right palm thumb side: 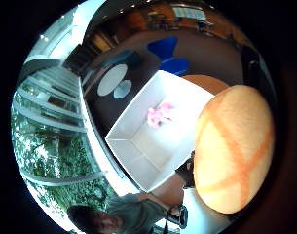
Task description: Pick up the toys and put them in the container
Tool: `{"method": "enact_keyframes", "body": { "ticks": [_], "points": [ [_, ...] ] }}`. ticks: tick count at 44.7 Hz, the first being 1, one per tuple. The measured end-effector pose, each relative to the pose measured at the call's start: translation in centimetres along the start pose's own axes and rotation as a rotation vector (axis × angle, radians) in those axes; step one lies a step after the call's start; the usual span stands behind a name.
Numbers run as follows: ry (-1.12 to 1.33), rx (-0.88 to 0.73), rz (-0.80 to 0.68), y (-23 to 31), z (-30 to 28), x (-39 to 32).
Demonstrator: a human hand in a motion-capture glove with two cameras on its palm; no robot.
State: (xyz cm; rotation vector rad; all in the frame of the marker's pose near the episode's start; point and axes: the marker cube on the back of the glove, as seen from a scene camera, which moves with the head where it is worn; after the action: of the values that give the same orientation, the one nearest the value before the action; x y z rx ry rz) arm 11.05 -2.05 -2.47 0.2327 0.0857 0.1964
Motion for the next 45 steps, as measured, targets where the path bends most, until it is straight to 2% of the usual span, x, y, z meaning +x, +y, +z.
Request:
{"method": "enact_keyframes", "body": {
  "ticks": [9, 16, 20, 22, 26, 31, 36, 42, 45],
  "points": [
    [-0.077, -0.022, 0.068, -4.3, 1.5, -9.1],
    [-0.08, -0.04, -0.033, -4.8, 3.4, -12.0],
    [-0.07, -0.083, -0.012, -5.0, 4.1, -13.3],
    [-0.053, -0.138, -0.088, -4.3, 4.4, -13.6],
    [-0.055, -0.255, -0.122, -3.1, 4.6, -12.7],
    [-0.064, -0.265, -0.117, -1.1, 3.7, -9.7],
    [-0.032, -0.276, -0.029, 1.3, 1.8, -6.6],
    [-0.011, -0.271, 0.003, 5.8, -0.2, -0.7],
    [-0.023, -0.269, 0.078, 8.1, -0.5, 1.3]
  ]
}}
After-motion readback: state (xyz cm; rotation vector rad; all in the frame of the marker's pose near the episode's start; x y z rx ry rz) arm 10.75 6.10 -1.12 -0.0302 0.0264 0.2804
